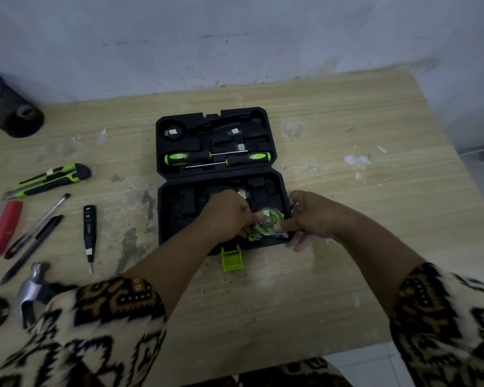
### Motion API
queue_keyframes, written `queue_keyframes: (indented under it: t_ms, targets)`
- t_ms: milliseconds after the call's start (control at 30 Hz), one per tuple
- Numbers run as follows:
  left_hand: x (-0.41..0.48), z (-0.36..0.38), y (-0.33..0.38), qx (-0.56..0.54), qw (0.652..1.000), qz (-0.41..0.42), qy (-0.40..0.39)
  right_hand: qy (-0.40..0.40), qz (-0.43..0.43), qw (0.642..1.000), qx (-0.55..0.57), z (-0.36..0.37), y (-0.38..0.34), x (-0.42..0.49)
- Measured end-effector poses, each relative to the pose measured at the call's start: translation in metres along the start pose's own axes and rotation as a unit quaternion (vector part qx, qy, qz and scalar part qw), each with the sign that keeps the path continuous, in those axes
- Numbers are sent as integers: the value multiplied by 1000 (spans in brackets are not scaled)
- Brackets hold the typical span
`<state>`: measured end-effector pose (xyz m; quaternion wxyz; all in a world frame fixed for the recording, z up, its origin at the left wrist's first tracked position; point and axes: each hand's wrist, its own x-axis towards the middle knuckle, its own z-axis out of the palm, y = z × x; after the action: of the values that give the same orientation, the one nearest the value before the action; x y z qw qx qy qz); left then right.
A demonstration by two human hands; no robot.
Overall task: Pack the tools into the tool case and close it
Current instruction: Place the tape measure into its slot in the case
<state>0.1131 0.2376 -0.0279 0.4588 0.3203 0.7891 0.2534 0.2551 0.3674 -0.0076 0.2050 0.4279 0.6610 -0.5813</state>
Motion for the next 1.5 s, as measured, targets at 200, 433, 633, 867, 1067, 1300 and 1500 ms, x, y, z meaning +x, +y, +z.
queue_keyframes:
  t_ms: [200,433,633,867,1067,1300,1500]
  targets:
    - [-2,-3,3,72,997,2,-10,7,-6,999,-31,2,0,-2]
    - [-3,-3,8,84,996,-5,-12,-20,-7,999,-33,1,-3,-3]
    - [-9,-9,9,120,993,18,-9,95,-19,988,-121,1,-18,-8]
    - [-6,-7,1,40,999,-10,3,101,43,990,-84,11,-13,3]
    - [-3,-7,1,46,999,-11,-12,109,17,994,-13,15,-13,0]
    - [-5,-9,4,94,996,0,-13,178,-110,960,-184,14,0,-8]
    - [-10,-10,8,179,981,1,-74,115,-154,922,-337,17,3,-8]
